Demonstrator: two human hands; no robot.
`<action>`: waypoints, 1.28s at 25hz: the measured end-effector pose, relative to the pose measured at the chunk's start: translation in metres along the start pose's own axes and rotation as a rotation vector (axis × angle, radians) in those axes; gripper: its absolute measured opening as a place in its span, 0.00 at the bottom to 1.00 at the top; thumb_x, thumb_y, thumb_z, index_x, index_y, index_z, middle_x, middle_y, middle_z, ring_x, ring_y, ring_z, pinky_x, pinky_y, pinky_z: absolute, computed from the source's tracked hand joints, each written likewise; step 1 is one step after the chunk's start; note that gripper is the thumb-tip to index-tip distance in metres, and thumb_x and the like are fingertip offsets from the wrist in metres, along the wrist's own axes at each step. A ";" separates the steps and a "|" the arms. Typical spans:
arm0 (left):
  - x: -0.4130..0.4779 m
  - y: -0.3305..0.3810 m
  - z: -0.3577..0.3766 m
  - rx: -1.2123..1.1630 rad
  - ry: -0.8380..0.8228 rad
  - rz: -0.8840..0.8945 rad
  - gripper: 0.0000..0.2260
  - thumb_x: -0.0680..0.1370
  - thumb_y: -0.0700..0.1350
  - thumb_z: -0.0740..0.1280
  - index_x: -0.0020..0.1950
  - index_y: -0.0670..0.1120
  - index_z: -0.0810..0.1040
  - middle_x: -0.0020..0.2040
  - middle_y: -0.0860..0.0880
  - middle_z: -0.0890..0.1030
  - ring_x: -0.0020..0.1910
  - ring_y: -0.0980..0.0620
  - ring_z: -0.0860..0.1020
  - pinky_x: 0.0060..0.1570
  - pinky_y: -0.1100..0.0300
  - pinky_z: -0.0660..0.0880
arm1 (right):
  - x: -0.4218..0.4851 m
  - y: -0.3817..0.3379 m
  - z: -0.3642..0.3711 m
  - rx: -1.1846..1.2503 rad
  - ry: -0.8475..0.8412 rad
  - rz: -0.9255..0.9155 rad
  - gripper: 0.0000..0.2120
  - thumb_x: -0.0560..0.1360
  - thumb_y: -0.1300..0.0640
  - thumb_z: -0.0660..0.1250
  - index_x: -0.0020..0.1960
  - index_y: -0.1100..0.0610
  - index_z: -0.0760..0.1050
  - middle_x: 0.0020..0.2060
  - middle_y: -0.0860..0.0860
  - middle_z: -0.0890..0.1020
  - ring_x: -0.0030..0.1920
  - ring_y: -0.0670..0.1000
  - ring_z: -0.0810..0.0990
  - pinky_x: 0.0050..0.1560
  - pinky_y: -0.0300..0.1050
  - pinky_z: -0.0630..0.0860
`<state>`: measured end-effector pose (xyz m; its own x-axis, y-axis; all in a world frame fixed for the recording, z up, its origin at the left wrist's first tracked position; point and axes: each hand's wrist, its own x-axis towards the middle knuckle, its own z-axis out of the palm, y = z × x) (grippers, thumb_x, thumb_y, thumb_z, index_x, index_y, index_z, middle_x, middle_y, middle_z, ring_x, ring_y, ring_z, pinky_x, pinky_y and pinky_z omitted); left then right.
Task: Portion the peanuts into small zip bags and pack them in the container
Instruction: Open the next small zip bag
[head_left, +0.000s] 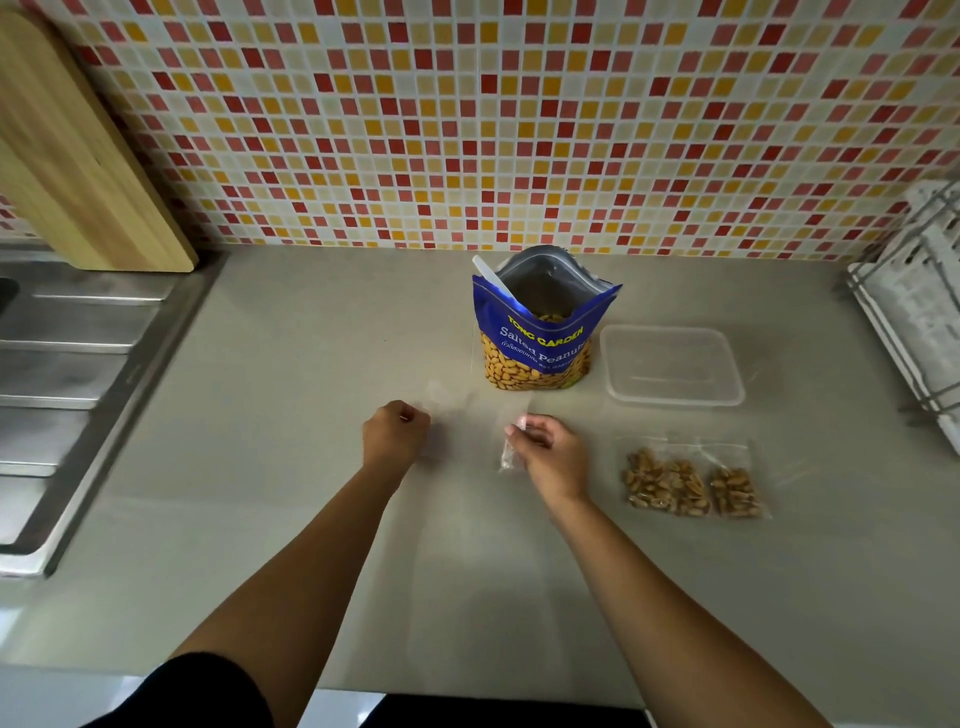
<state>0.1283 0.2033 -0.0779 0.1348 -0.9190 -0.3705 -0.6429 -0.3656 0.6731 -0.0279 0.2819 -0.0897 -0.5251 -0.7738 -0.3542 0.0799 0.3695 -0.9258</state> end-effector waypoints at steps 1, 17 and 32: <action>0.003 -0.002 -0.001 0.031 0.031 -0.011 0.07 0.74 0.42 0.61 0.42 0.42 0.78 0.33 0.48 0.75 0.37 0.46 0.73 0.31 0.63 0.67 | 0.000 0.001 -0.006 -0.037 -0.003 -0.007 0.11 0.71 0.61 0.71 0.52 0.61 0.78 0.41 0.54 0.81 0.41 0.50 0.79 0.42 0.40 0.75; -0.023 0.034 -0.017 -0.065 -0.022 0.271 0.13 0.78 0.47 0.63 0.57 0.43 0.79 0.54 0.44 0.81 0.51 0.47 0.79 0.49 0.60 0.73 | -0.017 -0.049 -0.045 0.065 -0.248 -0.019 0.03 0.76 0.59 0.66 0.48 0.55 0.78 0.40 0.51 0.80 0.34 0.41 0.80 0.36 0.35 0.78; -0.060 0.125 -0.049 -1.121 -0.873 0.151 0.07 0.62 0.37 0.76 0.37 0.44 0.82 0.34 0.49 0.83 0.31 0.57 0.80 0.30 0.68 0.77 | -0.010 -0.137 -0.072 0.135 -0.369 -0.282 0.30 0.63 0.58 0.75 0.64 0.49 0.70 0.37 0.51 0.84 0.45 0.50 0.84 0.49 0.45 0.79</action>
<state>0.0768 0.2054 0.0601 -0.6440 -0.7257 -0.2419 0.3722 -0.5735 0.7298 -0.0946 0.2758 0.0503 -0.2081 -0.9742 -0.0872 0.0997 0.0675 -0.9927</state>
